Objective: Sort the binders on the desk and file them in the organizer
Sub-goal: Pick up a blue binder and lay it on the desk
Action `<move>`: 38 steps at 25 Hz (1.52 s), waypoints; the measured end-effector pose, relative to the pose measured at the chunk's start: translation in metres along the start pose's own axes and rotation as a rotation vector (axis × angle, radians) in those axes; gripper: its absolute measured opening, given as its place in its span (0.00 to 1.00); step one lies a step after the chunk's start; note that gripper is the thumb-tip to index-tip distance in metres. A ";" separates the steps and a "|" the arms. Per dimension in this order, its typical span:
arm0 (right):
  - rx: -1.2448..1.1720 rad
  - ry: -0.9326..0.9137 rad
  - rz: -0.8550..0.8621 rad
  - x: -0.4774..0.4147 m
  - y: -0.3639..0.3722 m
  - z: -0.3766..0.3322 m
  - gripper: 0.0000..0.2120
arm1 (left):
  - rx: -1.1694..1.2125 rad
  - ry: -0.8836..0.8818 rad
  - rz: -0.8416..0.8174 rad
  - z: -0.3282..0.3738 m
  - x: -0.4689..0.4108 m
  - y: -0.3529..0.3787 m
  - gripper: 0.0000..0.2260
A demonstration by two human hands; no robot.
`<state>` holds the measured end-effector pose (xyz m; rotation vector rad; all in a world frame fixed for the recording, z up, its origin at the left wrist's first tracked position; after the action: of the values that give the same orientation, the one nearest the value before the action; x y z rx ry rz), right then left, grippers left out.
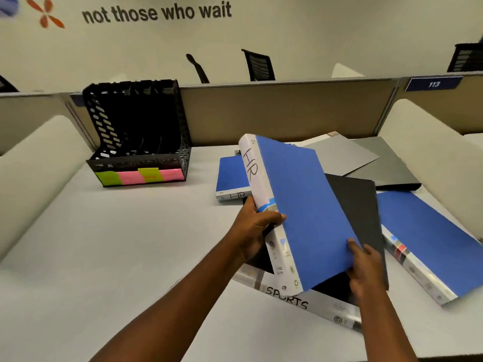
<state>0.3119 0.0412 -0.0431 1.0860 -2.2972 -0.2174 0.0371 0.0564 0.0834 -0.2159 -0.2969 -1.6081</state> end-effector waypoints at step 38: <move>0.879 -0.074 -0.365 0.210 0.300 0.279 0.18 | -0.011 -0.043 0.704 -0.039 0.095 -0.460 0.23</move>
<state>-0.1480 0.0537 -0.0663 1.9393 -2.2609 0.6935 -0.4259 -0.0259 0.0497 -0.3215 -0.2114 -0.9099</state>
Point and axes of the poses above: each hand's wrist, its own x-axis away from the middle knuckle, its own y-axis out of the palm, z = x × y, the point moved 9 cm from there along -x, towards the middle knuckle, and after that the axes turned 15 degrees about -x, right-handed, at the moved point
